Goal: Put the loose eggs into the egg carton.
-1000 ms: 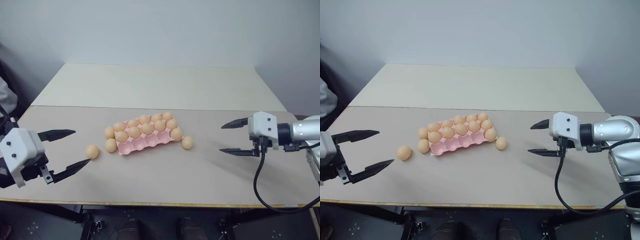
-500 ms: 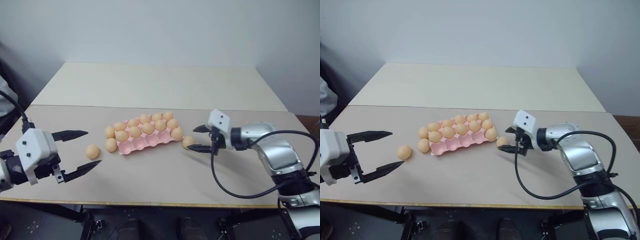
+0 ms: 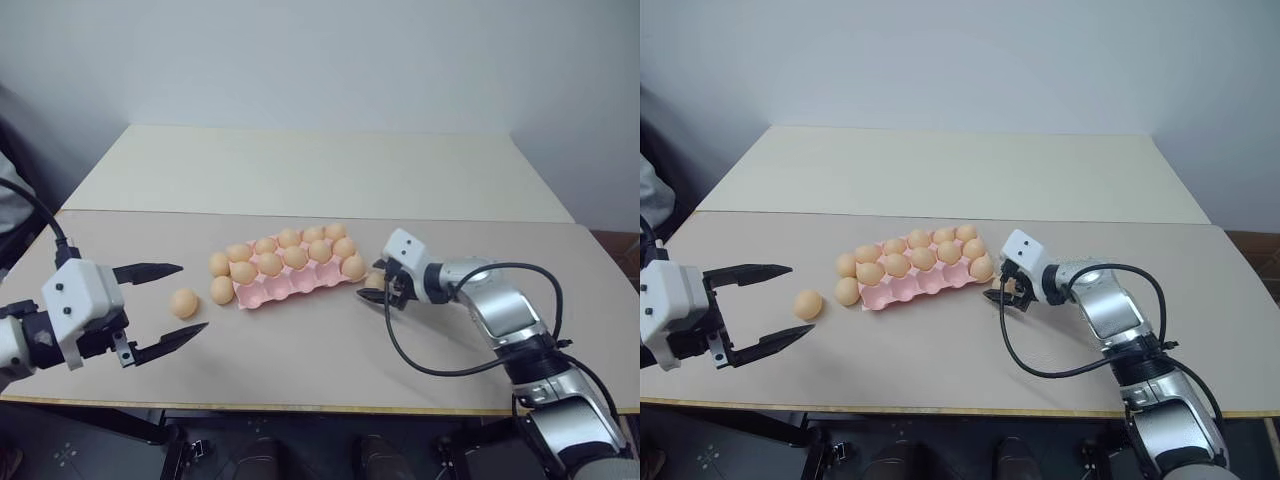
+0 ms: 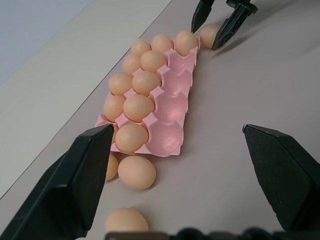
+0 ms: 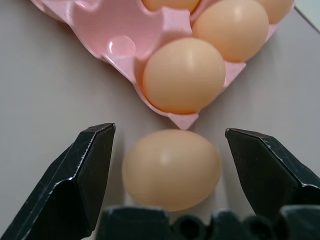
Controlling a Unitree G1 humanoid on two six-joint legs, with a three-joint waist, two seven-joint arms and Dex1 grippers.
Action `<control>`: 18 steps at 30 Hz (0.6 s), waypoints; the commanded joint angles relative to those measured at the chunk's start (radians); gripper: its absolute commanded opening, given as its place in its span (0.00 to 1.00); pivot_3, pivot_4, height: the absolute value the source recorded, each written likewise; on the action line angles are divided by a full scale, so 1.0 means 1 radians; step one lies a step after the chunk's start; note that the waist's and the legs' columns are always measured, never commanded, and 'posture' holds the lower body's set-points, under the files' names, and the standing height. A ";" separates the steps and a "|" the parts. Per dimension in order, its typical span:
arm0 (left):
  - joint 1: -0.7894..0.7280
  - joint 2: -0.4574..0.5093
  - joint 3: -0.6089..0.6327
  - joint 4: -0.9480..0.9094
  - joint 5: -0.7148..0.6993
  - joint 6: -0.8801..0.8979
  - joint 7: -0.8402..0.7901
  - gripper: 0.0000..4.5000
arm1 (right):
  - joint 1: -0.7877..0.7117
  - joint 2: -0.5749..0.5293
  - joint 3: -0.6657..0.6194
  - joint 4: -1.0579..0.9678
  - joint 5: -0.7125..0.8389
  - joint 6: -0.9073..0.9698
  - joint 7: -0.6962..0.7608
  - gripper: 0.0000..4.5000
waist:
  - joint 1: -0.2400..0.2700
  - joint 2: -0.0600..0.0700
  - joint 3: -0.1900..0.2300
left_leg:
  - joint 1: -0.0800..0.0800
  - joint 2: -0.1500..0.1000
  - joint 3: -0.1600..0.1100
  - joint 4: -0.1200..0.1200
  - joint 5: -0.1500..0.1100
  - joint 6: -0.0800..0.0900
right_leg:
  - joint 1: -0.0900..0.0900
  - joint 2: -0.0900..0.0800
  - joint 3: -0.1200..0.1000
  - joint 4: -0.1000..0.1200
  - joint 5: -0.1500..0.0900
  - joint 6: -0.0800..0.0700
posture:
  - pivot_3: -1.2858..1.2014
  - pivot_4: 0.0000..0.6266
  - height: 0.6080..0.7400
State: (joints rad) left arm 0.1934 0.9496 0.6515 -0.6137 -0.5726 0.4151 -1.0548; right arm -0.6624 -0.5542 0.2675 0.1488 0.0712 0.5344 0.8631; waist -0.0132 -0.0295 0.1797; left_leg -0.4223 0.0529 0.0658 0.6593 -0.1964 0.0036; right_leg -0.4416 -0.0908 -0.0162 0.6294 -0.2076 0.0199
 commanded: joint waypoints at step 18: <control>0.015 -0.002 0.032 -0.004 0.024 -0.035 -0.009 1.00 | 0.024 -0.089 -0.036 -0.026 -0.089 -0.062 -0.008 0.59 | 0.003 0.000 0.000 | 0.000 0.000 0.000 0.000 0.000 0.000 | 0.000 0.000 0.000 0.000 0.000 0.000 | 0.52 0.24 1.00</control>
State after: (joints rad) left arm 0.2103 0.9463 0.6537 -0.6133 -0.5512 0.4083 -1.0616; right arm -0.6402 -0.6103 0.2778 0.1626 0.0005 0.4785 0.8656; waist -0.0101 -0.0295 0.1797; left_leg -0.4224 0.0526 0.0657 0.6593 -0.1964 0.0036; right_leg -0.4414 -0.0913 -0.0164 0.6291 -0.2076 0.0201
